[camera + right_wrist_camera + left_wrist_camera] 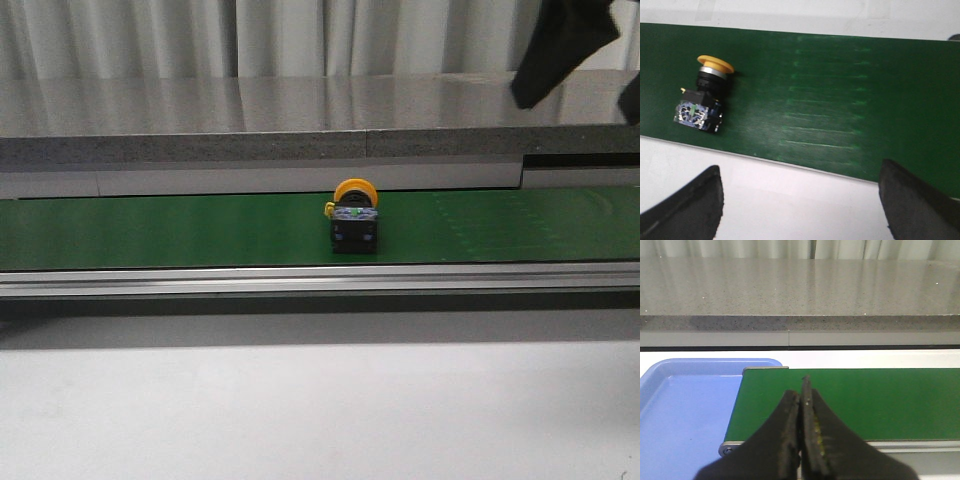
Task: Move button from left to right
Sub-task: 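Lower the right gripper onto the button on the belt and grasp it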
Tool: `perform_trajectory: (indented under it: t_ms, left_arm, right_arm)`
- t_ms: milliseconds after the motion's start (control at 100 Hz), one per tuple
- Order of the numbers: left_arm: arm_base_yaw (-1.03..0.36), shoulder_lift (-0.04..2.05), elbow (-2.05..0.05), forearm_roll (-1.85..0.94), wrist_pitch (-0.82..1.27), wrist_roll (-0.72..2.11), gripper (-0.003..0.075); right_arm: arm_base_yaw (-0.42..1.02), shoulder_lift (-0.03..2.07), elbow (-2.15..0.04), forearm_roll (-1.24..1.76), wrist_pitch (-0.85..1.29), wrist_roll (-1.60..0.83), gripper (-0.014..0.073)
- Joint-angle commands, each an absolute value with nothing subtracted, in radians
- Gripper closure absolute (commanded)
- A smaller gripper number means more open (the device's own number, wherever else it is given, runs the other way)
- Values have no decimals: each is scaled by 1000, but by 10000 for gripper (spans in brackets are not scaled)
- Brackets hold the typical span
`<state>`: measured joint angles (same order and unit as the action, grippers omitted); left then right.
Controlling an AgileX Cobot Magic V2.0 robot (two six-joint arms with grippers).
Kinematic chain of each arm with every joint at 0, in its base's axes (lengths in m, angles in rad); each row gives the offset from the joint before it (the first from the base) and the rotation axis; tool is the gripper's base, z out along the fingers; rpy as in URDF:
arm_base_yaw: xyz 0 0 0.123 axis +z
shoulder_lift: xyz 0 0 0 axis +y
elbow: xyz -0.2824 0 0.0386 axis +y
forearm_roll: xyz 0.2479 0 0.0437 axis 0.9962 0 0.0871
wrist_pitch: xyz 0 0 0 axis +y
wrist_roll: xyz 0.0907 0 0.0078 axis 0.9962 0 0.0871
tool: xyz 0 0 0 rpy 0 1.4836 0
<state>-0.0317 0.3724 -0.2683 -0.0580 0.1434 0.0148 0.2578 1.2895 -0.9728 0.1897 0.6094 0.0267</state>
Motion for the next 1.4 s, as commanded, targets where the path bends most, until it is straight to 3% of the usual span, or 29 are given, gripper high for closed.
perform_trajectory:
  t_ms: [0, 260, 910, 1050, 1290, 1390]
  left_arm:
    - [-37, 376, -295, -68, 57, 14, 741]
    - [-37, 376, -295, -68, 57, 14, 741]
    - [-37, 376, -295, -68, 57, 14, 741]
    - [-37, 376, -295, -68, 57, 14, 741]
    - [-37, 376, -295, -68, 57, 14, 741]
    - [-37, 376, -295, -68, 57, 14, 741]
  right_arm:
    - [284, 1333, -1046, 208, 552, 23, -32]
    - [371, 1500, -1142, 208, 555, 23, -32]
    - [373, 1656, -1186, 207, 505, 23, -29]
    - [373, 1690, -1186, 203, 498, 23, 63]
    - [369, 1708, -1187, 203, 530, 23, 335]
    - [369, 1696, -1208, 201, 569, 23, 378]
